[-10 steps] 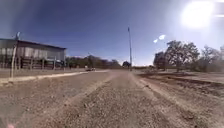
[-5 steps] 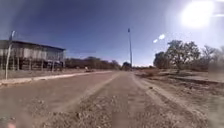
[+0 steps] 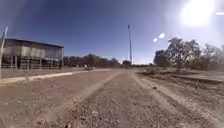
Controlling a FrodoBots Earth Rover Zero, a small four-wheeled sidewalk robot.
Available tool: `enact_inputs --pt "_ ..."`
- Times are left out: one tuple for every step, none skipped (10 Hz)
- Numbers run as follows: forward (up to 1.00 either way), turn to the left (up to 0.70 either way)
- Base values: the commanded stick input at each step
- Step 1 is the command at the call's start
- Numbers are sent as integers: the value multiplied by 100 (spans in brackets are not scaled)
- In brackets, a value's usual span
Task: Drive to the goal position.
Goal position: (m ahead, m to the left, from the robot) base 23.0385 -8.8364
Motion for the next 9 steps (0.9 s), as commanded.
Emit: enact_inputs --pt "70 0" --pt "70 0" --pt "70 0" --pt "70 0" --pt "70 0" --pt "70 0" --pt "70 0" --pt "70 0" --pt "70 0"
